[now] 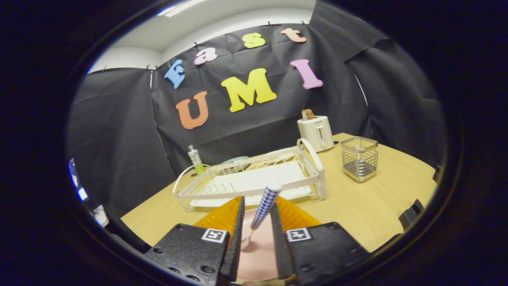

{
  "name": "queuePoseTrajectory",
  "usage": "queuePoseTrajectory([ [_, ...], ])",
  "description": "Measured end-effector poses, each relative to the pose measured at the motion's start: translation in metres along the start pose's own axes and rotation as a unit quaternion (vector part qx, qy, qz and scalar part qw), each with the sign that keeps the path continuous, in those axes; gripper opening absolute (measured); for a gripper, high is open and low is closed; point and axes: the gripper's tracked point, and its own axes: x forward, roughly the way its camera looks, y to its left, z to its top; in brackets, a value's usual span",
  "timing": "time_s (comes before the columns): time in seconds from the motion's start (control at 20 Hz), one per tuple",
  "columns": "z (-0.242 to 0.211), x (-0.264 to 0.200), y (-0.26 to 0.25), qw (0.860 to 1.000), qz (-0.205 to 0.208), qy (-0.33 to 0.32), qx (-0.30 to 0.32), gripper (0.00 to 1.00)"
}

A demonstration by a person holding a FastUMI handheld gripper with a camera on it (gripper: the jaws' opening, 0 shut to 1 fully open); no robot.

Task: Take the plate from the dish rack, then take the spoon from the basket and place it into the plate.

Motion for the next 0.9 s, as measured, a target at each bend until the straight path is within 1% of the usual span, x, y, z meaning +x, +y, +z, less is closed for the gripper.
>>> queuePoseTrajectory([
  [0.15,0.001,0.005,-0.015,1.0,-0.016,-0.002,0.001,0.66],
  [0.35,0.014,0.006,-0.033,0.999,-0.037,-0.008,0.007,0.83],
  [0.4,0.019,0.004,-0.035,0.999,-0.039,-0.014,0.003,0.86],
  [0.6,0.042,-0.006,-0.036,0.997,-0.053,-0.046,-0.04,0.9],
  [0.8,0.077,-0.024,-0.034,0.989,-0.069,-0.099,-0.08,1.0],
  [0.9,0.089,-0.032,-0.035,0.986,-0.08,-0.115,-0.094,1.0],
])
